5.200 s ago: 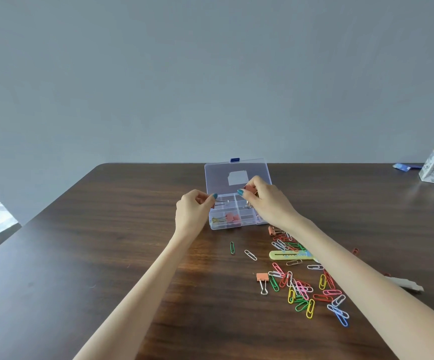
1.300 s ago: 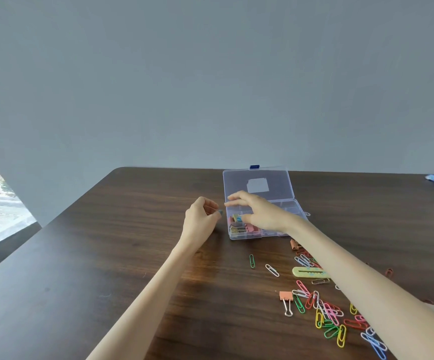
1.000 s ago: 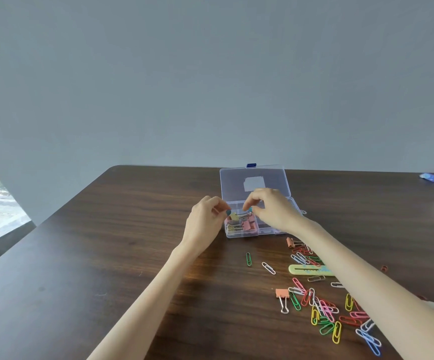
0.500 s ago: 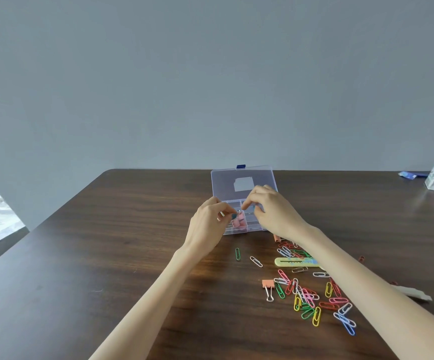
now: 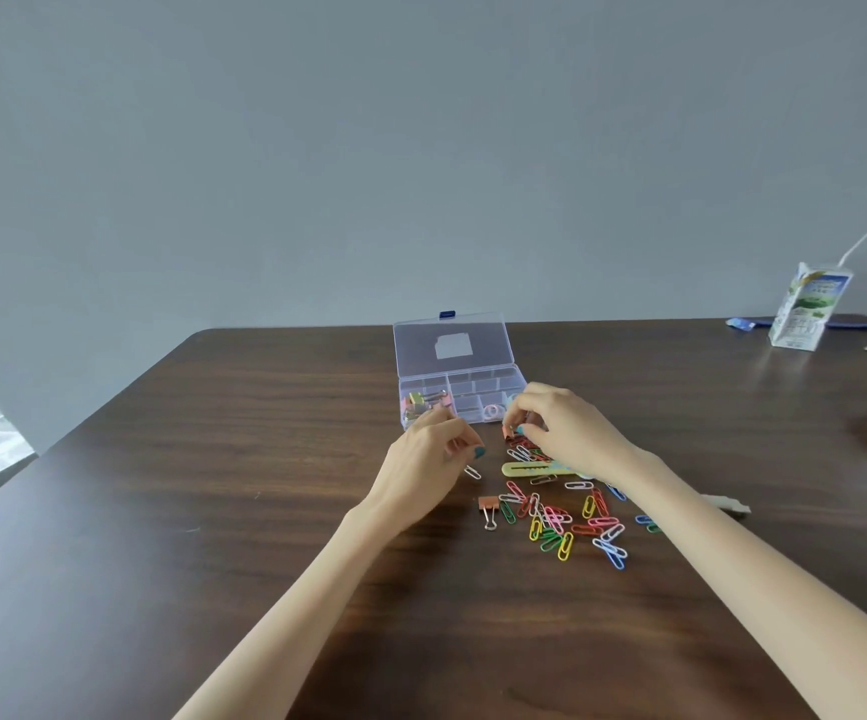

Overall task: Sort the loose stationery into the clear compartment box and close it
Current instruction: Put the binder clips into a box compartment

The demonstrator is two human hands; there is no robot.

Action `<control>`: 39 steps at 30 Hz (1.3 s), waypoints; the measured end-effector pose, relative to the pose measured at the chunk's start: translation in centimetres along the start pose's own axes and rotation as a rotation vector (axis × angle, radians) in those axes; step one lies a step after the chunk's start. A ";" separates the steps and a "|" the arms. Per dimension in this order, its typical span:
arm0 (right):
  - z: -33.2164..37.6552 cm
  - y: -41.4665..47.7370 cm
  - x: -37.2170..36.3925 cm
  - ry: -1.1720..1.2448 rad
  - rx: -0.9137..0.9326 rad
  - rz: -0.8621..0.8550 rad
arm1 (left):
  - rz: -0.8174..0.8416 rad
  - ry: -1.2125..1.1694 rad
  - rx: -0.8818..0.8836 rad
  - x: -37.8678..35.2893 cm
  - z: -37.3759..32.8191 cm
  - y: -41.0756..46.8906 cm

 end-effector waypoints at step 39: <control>1.8 0.2 1.4 0.200 -0.024 -0.041 | 0.124 -0.173 0.017 -0.1 -0.4 -1.4</control>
Point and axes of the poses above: each hand's wrist, its own y-axis towards the middle knuckle, its own x-axis out of the back of the hand, z = x × y, the point moved 10 cm from there along y, towards the middle knuckle, and after that the axes turned 13 degrees about -z, right-handed, at the moved point
